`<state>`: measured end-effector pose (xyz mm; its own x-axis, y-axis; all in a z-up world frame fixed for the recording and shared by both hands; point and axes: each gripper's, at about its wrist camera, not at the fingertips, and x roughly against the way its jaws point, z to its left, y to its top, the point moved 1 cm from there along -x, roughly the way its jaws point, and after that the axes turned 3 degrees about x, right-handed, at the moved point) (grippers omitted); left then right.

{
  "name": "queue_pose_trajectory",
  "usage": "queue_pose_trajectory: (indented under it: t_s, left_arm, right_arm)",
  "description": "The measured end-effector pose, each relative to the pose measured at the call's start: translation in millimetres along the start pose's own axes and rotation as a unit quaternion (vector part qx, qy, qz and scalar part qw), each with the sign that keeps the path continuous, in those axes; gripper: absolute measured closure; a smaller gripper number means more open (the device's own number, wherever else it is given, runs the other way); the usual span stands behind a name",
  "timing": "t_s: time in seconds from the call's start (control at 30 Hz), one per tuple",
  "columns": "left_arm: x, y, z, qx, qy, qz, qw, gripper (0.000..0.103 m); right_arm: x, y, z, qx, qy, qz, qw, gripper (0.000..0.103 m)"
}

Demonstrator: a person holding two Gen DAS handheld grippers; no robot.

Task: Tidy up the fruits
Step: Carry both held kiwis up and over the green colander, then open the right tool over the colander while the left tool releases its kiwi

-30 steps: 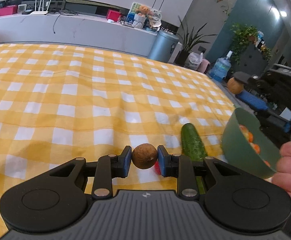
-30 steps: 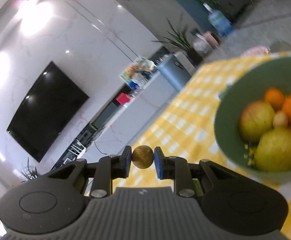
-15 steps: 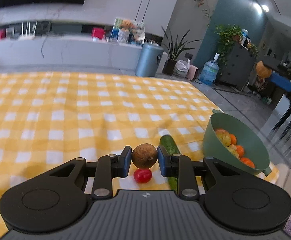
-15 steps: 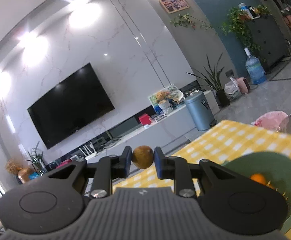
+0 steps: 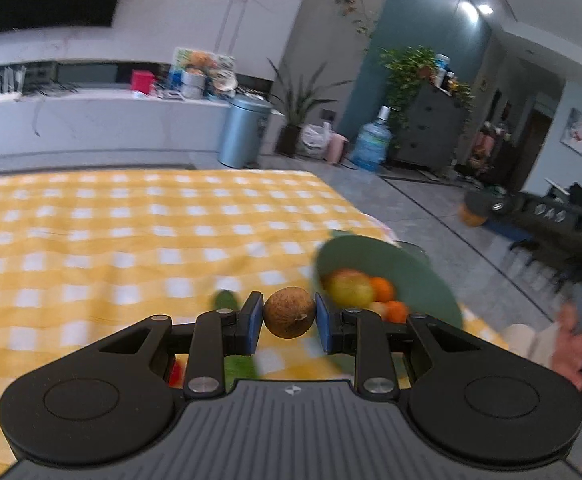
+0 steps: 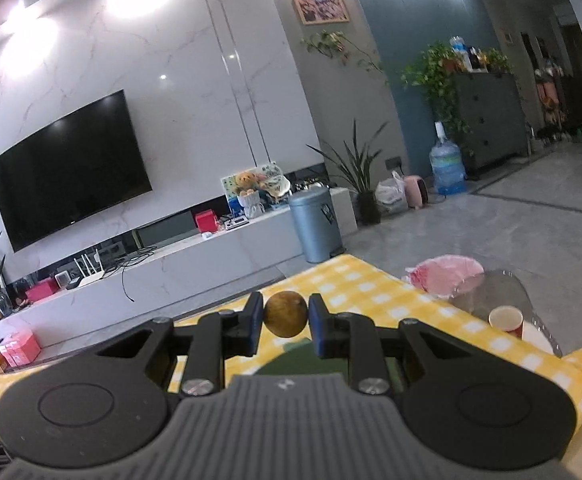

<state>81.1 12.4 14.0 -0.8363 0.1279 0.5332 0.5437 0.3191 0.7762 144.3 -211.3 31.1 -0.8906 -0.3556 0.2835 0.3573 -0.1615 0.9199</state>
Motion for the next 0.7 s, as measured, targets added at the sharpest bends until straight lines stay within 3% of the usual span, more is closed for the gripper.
queue_pose_trajectory:
  t_s: [0.3, 0.7]
  left_arm:
    - [-51.3, -1.0, -41.6, 0.003, -0.041, 0.038, 0.9984, 0.072]
    - [-100.4, 4.3, -33.4, 0.073, -0.051, 0.081, 0.9927, 0.072]
  right_arm:
    - [-26.4, -18.0, -34.6, -0.016, -0.022, 0.057, 0.998, 0.083]
    - [-60.1, -38.9, -62.9, -0.135, 0.015, 0.101, 0.986, 0.083]
